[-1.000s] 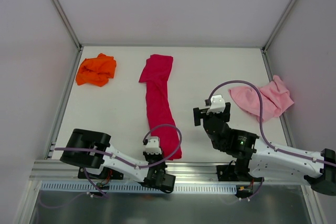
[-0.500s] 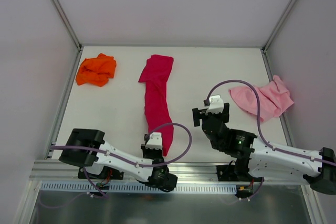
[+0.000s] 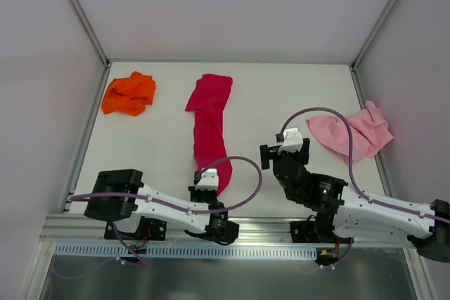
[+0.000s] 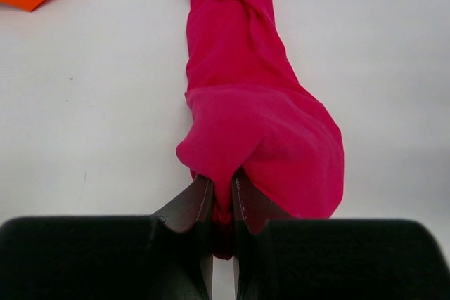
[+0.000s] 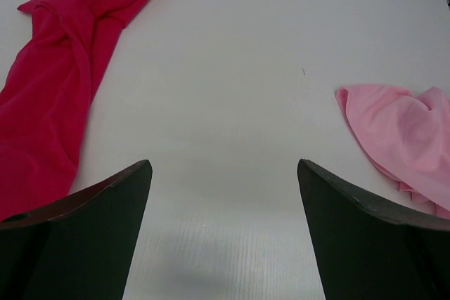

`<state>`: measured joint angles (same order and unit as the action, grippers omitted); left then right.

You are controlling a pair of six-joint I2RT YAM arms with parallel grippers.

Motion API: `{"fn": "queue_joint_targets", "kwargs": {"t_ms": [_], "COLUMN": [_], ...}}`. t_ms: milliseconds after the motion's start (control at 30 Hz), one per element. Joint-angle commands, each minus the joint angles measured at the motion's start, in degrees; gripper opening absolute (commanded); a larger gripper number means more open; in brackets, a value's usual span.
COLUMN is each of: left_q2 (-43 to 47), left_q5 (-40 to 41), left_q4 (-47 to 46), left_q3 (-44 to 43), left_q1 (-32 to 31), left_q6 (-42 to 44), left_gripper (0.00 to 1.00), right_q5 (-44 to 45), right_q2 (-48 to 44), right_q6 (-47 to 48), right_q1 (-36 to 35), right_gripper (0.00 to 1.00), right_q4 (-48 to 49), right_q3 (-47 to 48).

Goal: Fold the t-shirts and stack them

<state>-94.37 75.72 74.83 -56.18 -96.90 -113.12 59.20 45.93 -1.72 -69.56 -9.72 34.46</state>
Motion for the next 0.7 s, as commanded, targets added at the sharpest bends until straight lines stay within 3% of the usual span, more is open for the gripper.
{"fn": "queue_joint_targets", "kwargs": {"t_ms": [0,333,667], "left_q2": [2.52,-0.73,4.99], "left_q5": [5.4,7.51,7.24], "left_q4": [10.25,11.91,11.91], "left_q3": [-0.06,-2.53,1.96], "left_q1": [2.06,5.49,10.5], "left_q6": [-33.39,-33.39,-32.87], "left_gripper": [0.0,0.0,0.0], "right_q5": [1.09,-1.54,-3.04], "right_q2": [-0.58,1.79,3.11], "right_q6": [-1.62,-1.27,-1.19], "right_q1": [0.13,0.13,-0.31], "right_gripper": [0.9,0.9,0.89], "right_q4": [1.19,1.81,1.98], "right_q3": [0.26,1.14,1.4]}}
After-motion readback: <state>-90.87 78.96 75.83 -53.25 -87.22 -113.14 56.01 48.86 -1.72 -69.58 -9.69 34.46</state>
